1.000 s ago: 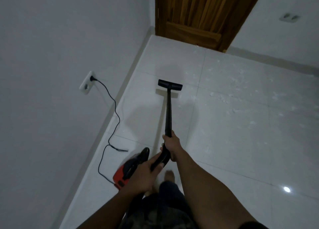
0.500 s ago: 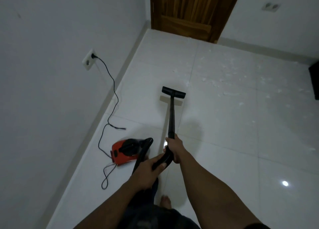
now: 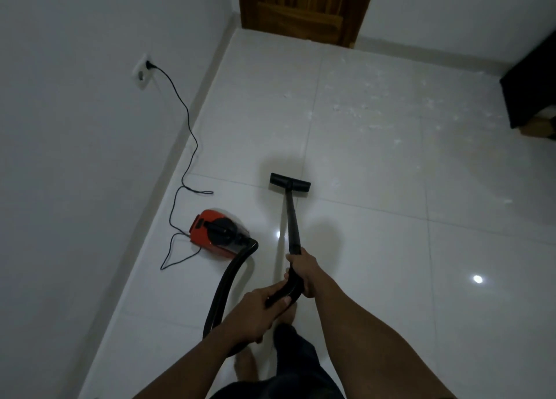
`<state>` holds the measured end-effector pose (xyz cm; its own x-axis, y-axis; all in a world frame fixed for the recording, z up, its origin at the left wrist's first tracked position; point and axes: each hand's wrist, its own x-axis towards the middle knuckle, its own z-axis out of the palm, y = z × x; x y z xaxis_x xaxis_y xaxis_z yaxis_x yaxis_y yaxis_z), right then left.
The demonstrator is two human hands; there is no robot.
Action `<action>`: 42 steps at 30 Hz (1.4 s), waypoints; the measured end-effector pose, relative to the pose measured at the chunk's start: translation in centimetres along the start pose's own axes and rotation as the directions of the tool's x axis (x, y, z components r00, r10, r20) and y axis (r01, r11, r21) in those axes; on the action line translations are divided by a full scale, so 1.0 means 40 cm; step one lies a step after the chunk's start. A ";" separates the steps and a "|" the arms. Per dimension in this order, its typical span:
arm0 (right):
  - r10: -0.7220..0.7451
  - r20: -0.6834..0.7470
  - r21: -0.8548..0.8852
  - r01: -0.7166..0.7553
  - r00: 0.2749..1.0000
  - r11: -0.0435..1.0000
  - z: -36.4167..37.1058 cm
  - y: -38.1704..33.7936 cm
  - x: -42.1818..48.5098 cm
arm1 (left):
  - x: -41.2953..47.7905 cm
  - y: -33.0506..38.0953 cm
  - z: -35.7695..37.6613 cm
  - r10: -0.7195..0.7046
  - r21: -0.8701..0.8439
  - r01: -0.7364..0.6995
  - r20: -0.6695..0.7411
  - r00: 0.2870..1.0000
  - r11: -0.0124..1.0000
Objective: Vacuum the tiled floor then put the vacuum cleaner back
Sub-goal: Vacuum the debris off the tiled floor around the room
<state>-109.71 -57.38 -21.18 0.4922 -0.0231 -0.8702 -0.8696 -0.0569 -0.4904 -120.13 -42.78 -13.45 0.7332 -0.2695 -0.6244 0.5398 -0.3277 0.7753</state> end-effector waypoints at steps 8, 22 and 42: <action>0.060 0.008 0.026 -0.060 0.998 0.998 0.043 0.190 -0.101 | -0.149 -0.130 0.048 -0.006 0.044 0.006 0.014 1.000 0.999; 0.108 0.040 -0.014 -0.107 0.993 0.994 -0.003 0.147 0.001 | -0.050 -0.105 0.089 -0.067 0.010 0.067 -0.033 0.997 0.998; 0.119 0.104 -0.113 -0.107 0.987 0.988 -0.201 -0.331 0.350 | 0.442 0.252 0.067 -0.085 0.015 0.088 -0.161 0.983 0.996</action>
<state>-91.00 -64.98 -26.48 0.3788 0.0740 -0.9225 -0.9074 -0.1662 -0.3859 -102.84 -53.28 -16.90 0.7417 -0.0919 -0.6644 0.5962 -0.3635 0.7158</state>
